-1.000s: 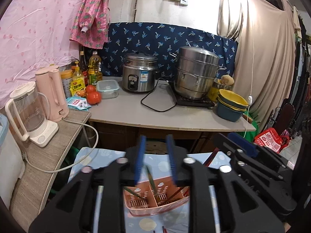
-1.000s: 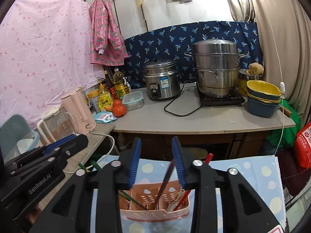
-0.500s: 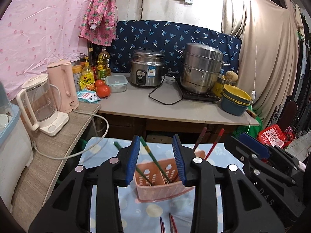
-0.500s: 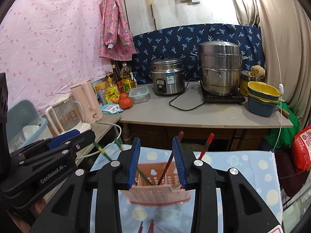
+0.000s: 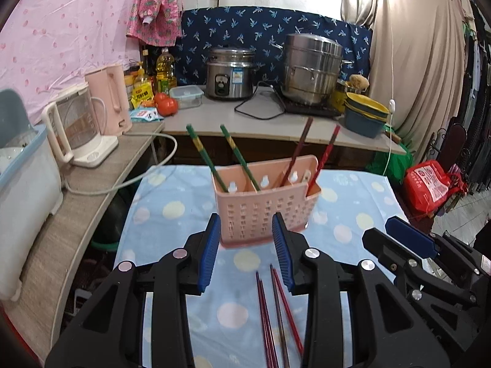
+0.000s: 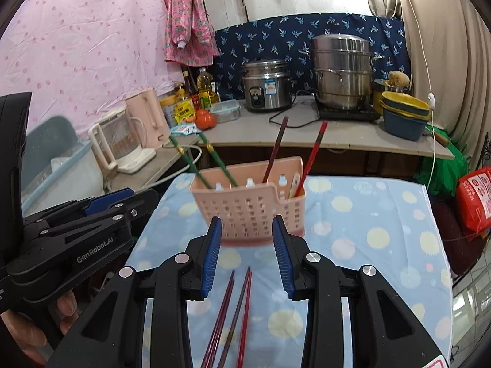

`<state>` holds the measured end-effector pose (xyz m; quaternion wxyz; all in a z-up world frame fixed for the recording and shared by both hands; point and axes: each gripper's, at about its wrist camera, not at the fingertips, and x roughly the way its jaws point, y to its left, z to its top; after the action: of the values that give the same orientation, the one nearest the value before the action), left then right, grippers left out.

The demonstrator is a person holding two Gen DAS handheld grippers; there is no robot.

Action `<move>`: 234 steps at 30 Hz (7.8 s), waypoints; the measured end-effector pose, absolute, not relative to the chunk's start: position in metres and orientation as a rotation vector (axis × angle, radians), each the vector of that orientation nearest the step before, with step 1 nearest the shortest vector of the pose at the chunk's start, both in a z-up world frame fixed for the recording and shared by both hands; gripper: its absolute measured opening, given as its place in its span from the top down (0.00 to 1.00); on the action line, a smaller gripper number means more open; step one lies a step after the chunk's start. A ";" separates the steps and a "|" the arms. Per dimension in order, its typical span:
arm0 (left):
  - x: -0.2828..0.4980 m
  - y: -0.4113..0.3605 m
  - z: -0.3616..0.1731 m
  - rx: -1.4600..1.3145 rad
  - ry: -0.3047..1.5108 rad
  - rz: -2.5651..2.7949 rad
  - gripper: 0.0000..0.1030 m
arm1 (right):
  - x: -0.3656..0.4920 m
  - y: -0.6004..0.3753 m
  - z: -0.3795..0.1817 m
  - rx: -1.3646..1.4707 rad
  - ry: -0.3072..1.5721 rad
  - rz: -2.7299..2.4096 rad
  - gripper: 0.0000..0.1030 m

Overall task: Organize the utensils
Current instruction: 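Move both open tools back down to the remaining chopsticks, then grasp a red chopstick with the right tool, then grasp a dark-red chopstick with the left tool while the right tool holds the red one, then lift both held chopsticks and carry them up over the pink holder, then open both tools to drop the chopsticks into the holder, then move both open tools back down to the last two chopsticks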

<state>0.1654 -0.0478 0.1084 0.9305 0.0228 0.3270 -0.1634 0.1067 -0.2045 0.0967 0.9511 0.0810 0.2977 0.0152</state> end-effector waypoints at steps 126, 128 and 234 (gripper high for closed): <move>0.051 -0.017 -0.049 0.013 1.022 -0.368 0.93 | 0.007 -0.189 -0.042 0.191 0.908 0.050 0.93; 0.051 -0.013 -0.039 0.004 0.999 -0.364 0.93 | 0.005 -0.193 -0.031 0.203 0.884 0.049 0.93; 0.114 -0.005 -0.002 -0.009 0.896 -0.248 0.66 | 0.039 -0.162 -0.024 0.123 0.884 0.069 0.67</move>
<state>0.1143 -0.0051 -0.0024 0.8938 -0.0046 0.4322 -0.1195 0.0389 -0.1617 -0.0243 0.9015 0.0594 0.4275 0.0333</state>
